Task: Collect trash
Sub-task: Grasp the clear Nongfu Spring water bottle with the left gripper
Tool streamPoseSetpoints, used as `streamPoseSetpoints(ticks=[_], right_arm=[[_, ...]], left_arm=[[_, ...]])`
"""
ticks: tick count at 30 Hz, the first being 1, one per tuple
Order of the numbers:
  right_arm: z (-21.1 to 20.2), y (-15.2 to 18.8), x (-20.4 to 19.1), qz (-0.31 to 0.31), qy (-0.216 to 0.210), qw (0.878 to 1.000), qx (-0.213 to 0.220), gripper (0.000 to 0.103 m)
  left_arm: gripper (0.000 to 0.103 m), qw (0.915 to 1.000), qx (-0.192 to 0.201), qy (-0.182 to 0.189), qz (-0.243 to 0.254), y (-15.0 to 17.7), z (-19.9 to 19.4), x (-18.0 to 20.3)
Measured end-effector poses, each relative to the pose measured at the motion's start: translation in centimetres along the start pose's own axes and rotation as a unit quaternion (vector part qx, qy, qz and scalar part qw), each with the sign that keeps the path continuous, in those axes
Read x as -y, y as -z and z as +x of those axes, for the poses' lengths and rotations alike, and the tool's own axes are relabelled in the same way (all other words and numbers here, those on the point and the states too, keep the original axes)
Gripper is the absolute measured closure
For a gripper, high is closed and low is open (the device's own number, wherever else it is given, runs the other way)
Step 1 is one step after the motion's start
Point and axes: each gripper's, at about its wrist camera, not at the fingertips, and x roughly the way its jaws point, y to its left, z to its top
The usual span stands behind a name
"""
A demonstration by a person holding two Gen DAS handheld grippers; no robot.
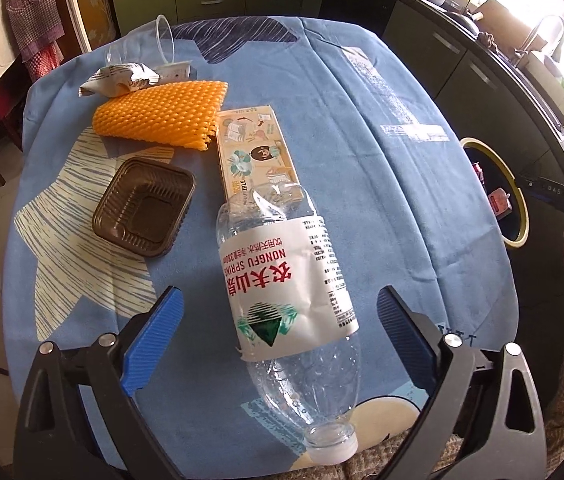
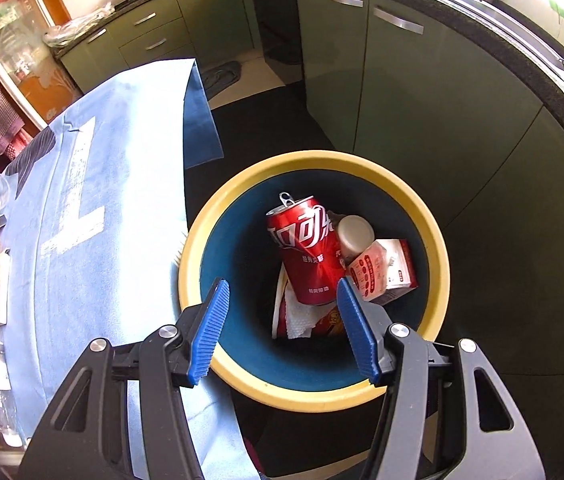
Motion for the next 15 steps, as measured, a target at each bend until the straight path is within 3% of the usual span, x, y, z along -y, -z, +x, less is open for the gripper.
streamPoseSetpoints(ticks=[7,8,10,15], right_arm=[[0.1,0.5,0.1,-0.005,-0.012,1.0,0.002,0.046],[0.2,0.6,0.1,-0.005,-0.013,1.0,0.001,0.046],[0.3,0.6,0.3,-0.004,-0.015,1.0,-0.001,0.046],[0.6,0.5,0.4,-0.001,-0.016,1.0,-0.003,0.046]], left_arm=[[0.011,0.9994,-0.034,-0.002,-0.011,-1.2,2.2,-0.7],[0.013,0.9993,-0.037,-0.004,-0.008,-1.3,2.4,-0.7],[0.025,0.9987,-0.051,0.003,-0.007,-1.2,2.9,-0.8],[0.032,0.9975,-0.069,0.016,0.007,-1.0,3.6,-0.1]])
